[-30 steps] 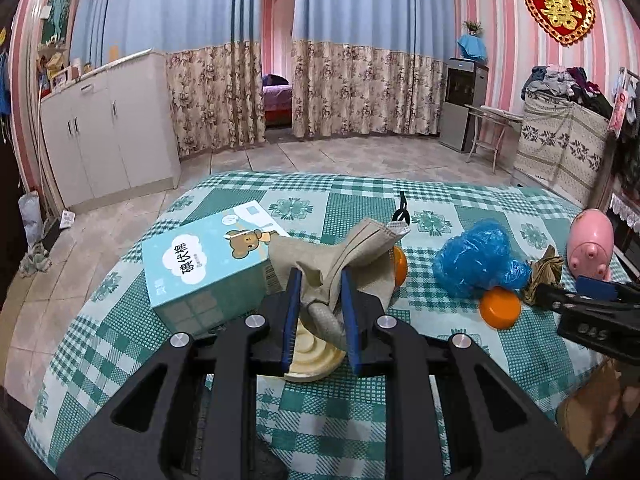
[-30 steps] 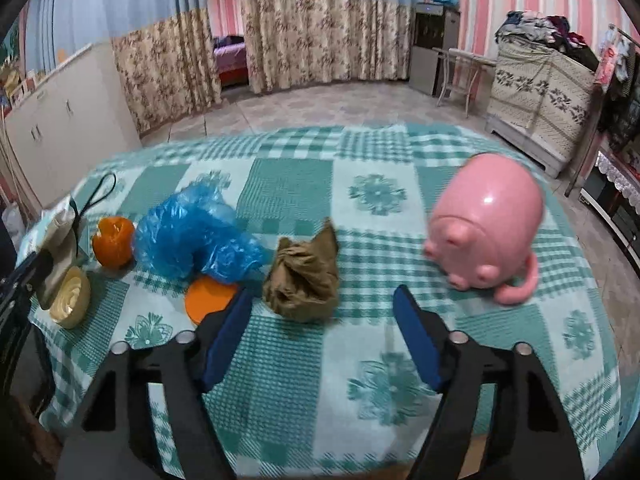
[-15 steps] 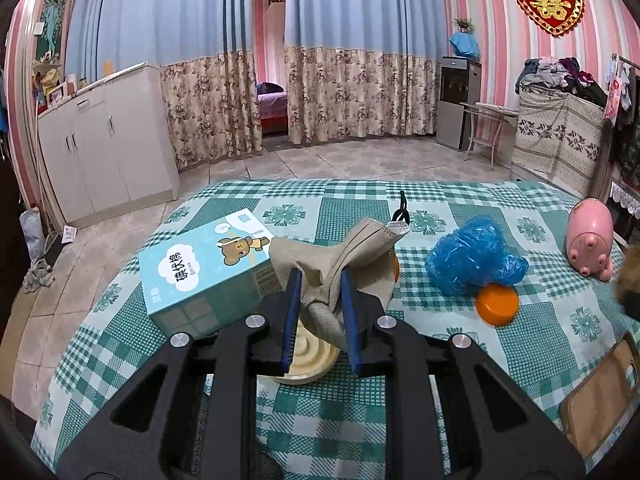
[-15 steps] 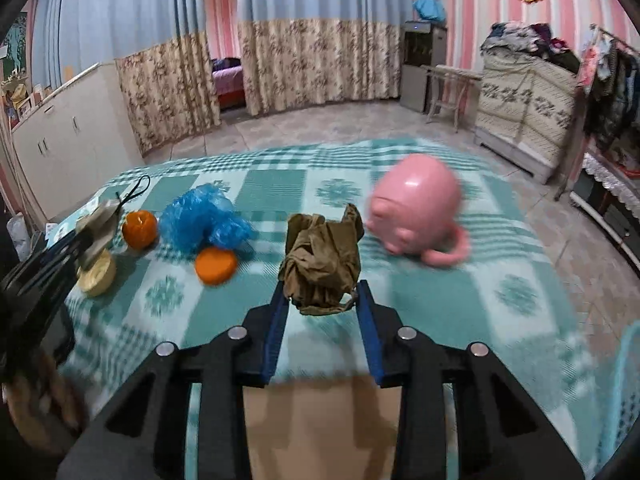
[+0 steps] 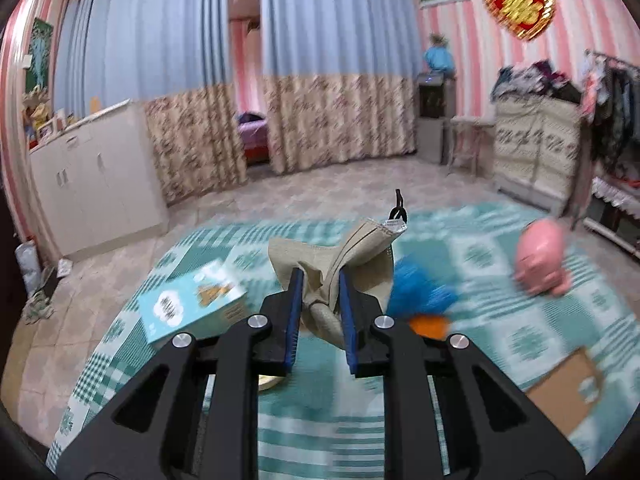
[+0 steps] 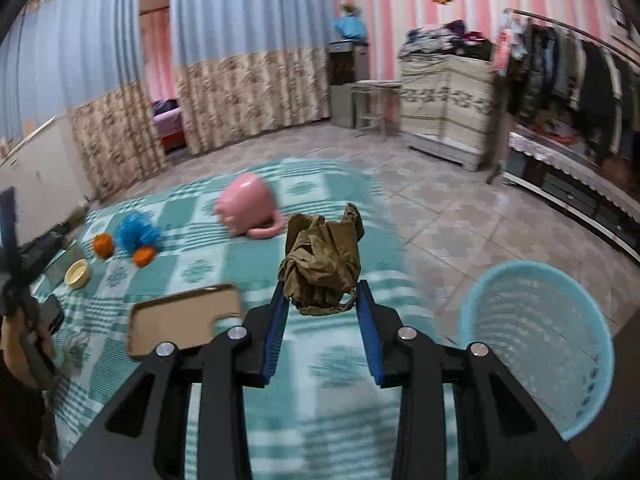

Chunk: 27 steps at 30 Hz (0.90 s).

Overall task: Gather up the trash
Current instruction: 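Carry the beige cloth and brown paper over the blue basket with both tools, then open the left tool to drop the beige cloth while the right tool releases the brown paper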

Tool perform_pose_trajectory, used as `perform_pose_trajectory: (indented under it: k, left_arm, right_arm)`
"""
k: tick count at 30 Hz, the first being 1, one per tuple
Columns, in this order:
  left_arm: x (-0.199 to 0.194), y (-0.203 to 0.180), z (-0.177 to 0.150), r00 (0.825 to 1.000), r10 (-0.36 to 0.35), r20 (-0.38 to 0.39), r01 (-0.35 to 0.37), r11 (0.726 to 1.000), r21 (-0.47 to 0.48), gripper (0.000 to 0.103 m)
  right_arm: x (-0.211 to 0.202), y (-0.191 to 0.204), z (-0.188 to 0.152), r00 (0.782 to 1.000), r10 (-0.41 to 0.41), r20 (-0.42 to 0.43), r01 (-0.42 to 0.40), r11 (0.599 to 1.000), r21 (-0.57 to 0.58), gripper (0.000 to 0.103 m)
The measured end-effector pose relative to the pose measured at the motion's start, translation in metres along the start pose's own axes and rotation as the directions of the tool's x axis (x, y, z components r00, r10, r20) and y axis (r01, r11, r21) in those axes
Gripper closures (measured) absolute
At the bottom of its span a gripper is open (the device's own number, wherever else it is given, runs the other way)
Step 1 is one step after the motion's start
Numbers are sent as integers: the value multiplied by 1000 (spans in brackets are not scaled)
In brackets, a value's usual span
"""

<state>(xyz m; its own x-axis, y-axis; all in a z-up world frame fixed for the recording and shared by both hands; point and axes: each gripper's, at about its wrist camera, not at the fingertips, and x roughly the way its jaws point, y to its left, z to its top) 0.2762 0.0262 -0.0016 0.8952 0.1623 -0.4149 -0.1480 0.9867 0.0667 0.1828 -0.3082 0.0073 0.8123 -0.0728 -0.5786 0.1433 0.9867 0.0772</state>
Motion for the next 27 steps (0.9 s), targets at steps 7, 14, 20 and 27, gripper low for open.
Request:
perform_pose_trajectory:
  k: [7, 14, 20, 27]
  left_arm:
    - [-42, -82, 18, 981, -188, 38, 185, 981, 65, 86]
    - [-68, -180, 20, 911, -412, -24, 412, 907, 91, 86]
    - [-93, -255, 0, 852, -519, -70, 523, 837, 161, 86]
    - [-117, -318, -30, 782, -607, -140, 622, 752, 217, 86]
  right_arm:
    - [-30, -66, -2, 991, -123, 49, 119, 990, 69, 68]
    - [-46, -116, -11, 979, -192, 68, 183, 976, 118, 68]
    - [-55, -150, -24, 969, -239, 67, 226, 961, 159, 68]
    - [-57, -189, -38, 962, -269, 54, 253, 945, 209, 68]
